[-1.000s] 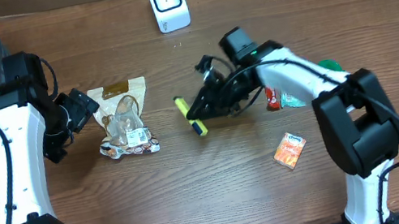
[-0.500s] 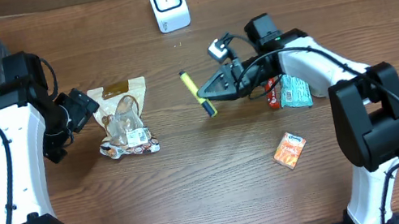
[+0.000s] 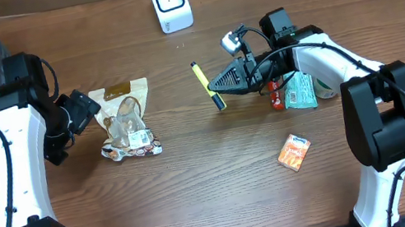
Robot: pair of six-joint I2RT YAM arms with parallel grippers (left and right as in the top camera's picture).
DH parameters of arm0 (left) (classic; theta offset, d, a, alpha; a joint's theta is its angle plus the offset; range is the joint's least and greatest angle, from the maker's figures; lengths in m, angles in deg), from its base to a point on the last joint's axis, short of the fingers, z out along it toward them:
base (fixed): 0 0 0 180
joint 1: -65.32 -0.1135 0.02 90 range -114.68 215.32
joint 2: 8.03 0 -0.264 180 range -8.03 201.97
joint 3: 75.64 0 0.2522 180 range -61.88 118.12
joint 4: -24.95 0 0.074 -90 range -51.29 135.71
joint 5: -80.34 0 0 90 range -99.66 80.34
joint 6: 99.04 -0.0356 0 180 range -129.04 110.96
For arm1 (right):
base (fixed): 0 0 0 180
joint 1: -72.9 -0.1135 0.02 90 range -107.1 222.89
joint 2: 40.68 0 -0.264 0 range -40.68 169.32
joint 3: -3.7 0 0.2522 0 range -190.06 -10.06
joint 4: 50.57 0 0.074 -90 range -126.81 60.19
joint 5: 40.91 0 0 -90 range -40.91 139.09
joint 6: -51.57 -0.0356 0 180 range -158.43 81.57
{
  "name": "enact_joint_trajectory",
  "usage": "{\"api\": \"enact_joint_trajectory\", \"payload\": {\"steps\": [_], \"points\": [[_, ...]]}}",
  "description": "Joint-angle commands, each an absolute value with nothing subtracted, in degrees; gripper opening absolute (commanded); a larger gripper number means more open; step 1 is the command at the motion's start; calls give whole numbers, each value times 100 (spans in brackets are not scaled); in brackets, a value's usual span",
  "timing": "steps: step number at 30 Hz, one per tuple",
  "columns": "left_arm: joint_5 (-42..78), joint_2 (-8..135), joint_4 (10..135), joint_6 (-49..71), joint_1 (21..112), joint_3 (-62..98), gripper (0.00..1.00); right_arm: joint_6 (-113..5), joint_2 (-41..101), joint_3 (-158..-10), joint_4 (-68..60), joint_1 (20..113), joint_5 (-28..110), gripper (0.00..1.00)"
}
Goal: Scan the item barcode
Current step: 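Lift the yellow highlighter and carry it up toward the white scanner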
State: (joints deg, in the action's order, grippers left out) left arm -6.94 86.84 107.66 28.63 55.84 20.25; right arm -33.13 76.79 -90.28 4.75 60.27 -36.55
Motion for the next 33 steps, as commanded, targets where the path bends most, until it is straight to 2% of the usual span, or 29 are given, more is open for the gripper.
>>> {"api": "enact_joint_trajectory", "payload": {"steps": [1, 5, 8, 19, 23, 27, 30, 33], "points": [[-731, 8732, 10761, 2822, 5569, 2077, 100, -3285, 7438, -9000, 458, 5933, -2702, 8], [-731, 8732, 10761, 2822, 5569, 2077, 100, -3580, 7438, -8998, 650, 5645, -431, 8], [-731, 8732, 10761, 2822, 5569, 2077, 100, -3833, 7441, -8998, 727, 5400, 600, 8], [-729, 8732, 10759, 2822, 5569, 2077, 100, -3873, 7441, -8995, 1100, 4934, 1750, 8], [-731, 8732, 10761, 2822, 5569, 2077, 100, -3895, 7441, -8993, 1424, 4932, 1872, 8], [-731, 8732, 10759, 2822, 5569, 2077, 100, -4605, 7441, -8993, 1360, 4948, 1711, 5], [-731, 8732, 10761, 2822, 5569, 2077, 100, -5073, 7438, -8993, 694, 5057, 714, 4], [-731, 8732, 10761, 2822, 5569, 2077, 100, -6074, 7438, -8993, -360, 5223, -270, 4]]}}
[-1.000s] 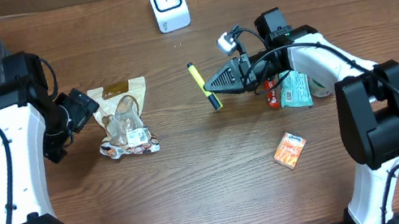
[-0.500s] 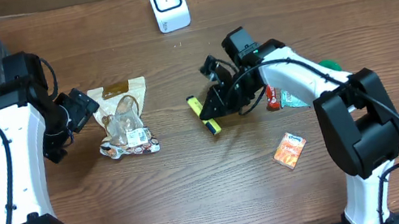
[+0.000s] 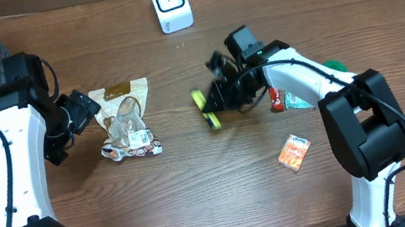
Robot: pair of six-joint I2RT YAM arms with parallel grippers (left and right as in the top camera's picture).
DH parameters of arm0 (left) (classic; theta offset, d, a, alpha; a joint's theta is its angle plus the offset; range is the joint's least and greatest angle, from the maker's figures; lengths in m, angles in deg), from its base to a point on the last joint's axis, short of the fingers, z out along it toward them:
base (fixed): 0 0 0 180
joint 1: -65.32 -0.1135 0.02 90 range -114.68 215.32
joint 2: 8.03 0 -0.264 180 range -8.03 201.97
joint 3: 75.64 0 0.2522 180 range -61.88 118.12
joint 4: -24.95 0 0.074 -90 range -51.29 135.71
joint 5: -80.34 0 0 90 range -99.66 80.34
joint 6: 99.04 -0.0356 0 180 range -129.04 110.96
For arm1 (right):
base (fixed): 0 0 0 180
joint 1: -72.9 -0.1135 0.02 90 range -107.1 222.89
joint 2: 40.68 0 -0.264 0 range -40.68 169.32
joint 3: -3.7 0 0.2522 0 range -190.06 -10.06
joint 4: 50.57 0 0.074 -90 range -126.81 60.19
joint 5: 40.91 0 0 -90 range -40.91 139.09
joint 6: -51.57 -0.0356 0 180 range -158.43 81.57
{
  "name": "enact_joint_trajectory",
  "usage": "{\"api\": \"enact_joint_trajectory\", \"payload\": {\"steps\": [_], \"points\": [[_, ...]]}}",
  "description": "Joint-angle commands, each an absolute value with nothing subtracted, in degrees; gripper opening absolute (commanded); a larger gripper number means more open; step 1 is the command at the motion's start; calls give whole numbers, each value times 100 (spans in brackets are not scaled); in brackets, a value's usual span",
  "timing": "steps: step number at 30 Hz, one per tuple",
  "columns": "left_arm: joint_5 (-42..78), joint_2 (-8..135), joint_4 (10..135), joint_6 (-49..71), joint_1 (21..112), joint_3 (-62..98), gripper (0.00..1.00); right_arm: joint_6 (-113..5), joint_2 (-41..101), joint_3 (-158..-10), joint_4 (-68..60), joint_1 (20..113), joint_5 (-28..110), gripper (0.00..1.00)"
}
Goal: Scan the item barcode
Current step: 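Lift the yellow highlighter and carry it up toward the white scanner, then raise the highlighter high and swing it under the scanner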
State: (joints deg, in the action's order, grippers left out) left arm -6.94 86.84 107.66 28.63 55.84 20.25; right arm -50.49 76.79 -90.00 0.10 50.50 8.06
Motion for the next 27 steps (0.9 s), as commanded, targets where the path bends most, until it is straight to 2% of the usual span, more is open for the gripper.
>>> {"api": "enact_joint_trajectory", "payload": {"steps": [1, 7, 11, 16, 23, 27], "points": [[-731, 8732, 10759, 2822, 5569, 2077, 100, -6649, 7438, -8993, -764, 5282, -444, 4], [-731, 8732, 10761, 2822, 5569, 2077, 100, -10192, 7438, -8993, -2576, 5424, -521, 4], [-731, 8732, 10761, 2822, 5571, 2077, 100, -12036, 7438, -8993, -3841, 5428, -407, 4], [-731, 8732, 10761, 2822, 5569, 2077, 100, -13809, 7441, -8993, -5479, 5428, -331, 4], [-731, 8732, 10761, 2822, 5571, 2077, 100, -15940, 7438, -8993, -8744, 5476, -350, 4], [-731, 8732, 10761, 2822, 5569, 2077, 100, -16231, 7438, -8995, -10388, 5601, -346, 4]]}}
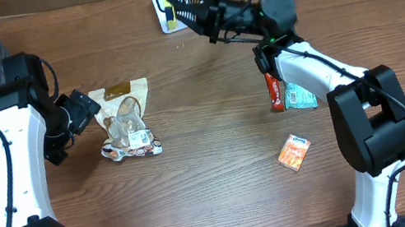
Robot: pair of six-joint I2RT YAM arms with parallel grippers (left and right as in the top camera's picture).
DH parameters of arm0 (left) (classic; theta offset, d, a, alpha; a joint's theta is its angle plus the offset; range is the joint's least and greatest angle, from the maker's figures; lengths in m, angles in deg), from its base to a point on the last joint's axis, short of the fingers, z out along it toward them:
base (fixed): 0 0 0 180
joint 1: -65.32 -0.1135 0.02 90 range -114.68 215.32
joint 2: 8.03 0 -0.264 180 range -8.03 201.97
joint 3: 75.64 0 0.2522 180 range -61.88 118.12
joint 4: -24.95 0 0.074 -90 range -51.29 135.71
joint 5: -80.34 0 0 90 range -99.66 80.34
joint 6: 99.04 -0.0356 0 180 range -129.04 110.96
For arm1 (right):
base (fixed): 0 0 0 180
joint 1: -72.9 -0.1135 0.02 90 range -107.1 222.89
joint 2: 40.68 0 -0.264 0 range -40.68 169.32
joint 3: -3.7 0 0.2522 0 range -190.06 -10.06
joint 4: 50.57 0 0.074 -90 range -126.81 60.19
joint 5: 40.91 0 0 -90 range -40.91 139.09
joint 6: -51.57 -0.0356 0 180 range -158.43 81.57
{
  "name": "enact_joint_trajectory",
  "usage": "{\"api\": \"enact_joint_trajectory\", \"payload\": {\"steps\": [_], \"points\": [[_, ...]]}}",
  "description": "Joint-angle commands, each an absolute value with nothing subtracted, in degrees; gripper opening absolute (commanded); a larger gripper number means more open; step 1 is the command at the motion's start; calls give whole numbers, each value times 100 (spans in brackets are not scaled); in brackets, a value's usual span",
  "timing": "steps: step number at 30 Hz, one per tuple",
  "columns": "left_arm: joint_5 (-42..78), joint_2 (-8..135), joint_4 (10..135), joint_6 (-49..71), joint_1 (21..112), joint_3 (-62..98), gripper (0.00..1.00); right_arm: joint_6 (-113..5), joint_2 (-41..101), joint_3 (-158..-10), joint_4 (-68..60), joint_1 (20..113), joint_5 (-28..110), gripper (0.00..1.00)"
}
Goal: Scan the item barcode
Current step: 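Raise the highlighter high and swing it under the scanner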
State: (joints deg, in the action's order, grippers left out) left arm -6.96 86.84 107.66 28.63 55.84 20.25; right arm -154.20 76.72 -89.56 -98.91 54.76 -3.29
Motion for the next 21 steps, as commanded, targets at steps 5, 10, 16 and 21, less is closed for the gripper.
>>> {"api": "enact_joint_trajectory", "payload": {"steps": [5, 10, 16, 21], "points": [[-731, 8732, 10759, 2822, 5569, 2077, 100, -16231, 7438, -8995, -11583, 5839, -318, 4], [-731, 8732, 10761, 2822, 5571, 2077, 100, -16231, 7421, -8995, -12744, 6080, 58, 4], [-731, 8732, 10761, 2822, 5569, 2077, 100, -16228, 7156, -8995, -12748, 6233, -55, 4], [-729, 8732, 10761, 2822, 5571, 2077, 100, -16228, 6652, -8995, -12748, 6255, -71, 4]]}}
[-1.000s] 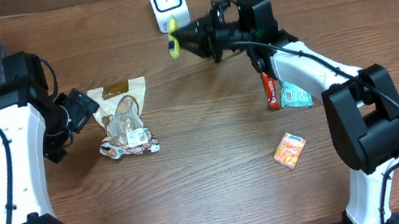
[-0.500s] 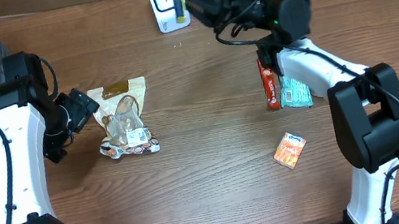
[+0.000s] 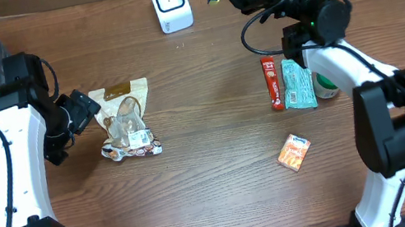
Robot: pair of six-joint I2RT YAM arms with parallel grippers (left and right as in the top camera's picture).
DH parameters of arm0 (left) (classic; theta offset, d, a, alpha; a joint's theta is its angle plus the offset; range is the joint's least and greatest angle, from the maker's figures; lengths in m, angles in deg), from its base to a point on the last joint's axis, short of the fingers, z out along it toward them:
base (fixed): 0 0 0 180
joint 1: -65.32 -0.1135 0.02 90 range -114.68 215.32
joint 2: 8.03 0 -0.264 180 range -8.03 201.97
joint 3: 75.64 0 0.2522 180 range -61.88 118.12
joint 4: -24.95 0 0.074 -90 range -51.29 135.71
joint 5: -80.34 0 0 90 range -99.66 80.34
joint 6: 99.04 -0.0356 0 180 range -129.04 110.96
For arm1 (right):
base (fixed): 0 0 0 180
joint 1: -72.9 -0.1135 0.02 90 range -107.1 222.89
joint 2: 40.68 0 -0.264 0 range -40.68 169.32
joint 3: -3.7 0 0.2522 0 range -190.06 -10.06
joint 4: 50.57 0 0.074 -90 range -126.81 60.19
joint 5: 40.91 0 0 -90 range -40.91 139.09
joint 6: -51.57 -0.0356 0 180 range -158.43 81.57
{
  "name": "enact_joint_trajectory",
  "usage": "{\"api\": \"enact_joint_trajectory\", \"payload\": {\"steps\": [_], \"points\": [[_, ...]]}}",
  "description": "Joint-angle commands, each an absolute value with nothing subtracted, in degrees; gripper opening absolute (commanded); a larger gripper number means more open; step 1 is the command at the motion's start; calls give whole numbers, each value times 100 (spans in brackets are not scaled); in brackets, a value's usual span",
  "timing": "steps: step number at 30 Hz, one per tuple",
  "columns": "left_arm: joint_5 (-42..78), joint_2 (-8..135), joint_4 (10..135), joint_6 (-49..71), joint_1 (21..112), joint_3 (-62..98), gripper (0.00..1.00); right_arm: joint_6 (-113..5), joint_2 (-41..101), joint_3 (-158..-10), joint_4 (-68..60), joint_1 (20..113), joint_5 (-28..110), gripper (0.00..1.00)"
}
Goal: Scan the item barcode
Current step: 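Raise the highlighter high and swing it under the scanner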
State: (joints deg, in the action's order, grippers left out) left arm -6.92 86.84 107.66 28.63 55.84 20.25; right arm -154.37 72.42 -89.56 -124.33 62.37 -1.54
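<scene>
My right gripper is lifted high, close to the overhead camera, and is shut on a thin yellow marker with a black end. The marker hangs just right of the white barcode scanner (image 3: 169,2) at the table's far edge. My left gripper (image 3: 90,108) rests low at the left, open, its fingers beside a clear snack bag (image 3: 126,118) and holding nothing.
A grey mesh basket stands at the far left. A red bar (image 3: 271,83), a teal packet (image 3: 298,84) and a green item (image 3: 332,88) lie together at the right. An orange packet (image 3: 294,151) lies nearer the front.
My right gripper has shifted right and up with the marker, from in front of the scanner to just right of it. The left arm has not moved.
My right gripper was low at mid-table, at the yellow marker lying there. Then it was on the marker, a little farther left. Later it held the marker up in front of the scanner, and now holds it just to the scanner's right.
</scene>
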Motion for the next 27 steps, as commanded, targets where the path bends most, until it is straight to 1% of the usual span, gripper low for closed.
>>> {"api": "enact_joint_trajectory", "payload": {"steps": [1, 14, 19, 22, 24, 26, 27], "points": [[-729, 8732, 10761, 2822, 5571, 2077, 100, -16228, 6494, -8995, -12746, 6255, -71, 4], [-731, 8732, 10761, 2822, 5569, 2077, 100, -16228, 4789, -8995, -12739, 6480, -243, 4], [-731, 8732, 10761, 2822, 5569, 2077, 100, -16228, 4451, -8995, -12739, 6506, -259, 4], [-731, 8732, 10761, 2822, 5569, 2077, 100, -16075, 4466, -8993, -12724, 6515, -595, 4], [-731, 8732, 10761, 2822, 5569, 2077, 100, -15586, 4501, -8993, -12610, 6515, -1050, 4], [-729, 8732, 10759, 2822, 5576, 2077, 100, -14532, 4536, -8993, -12156, 6510, -1498, 4], [-731, 8732, 10761, 2822, 5576, 2077, 100, -14052, 4547, -8993, -11684, 6506, -1736, 5]]}}
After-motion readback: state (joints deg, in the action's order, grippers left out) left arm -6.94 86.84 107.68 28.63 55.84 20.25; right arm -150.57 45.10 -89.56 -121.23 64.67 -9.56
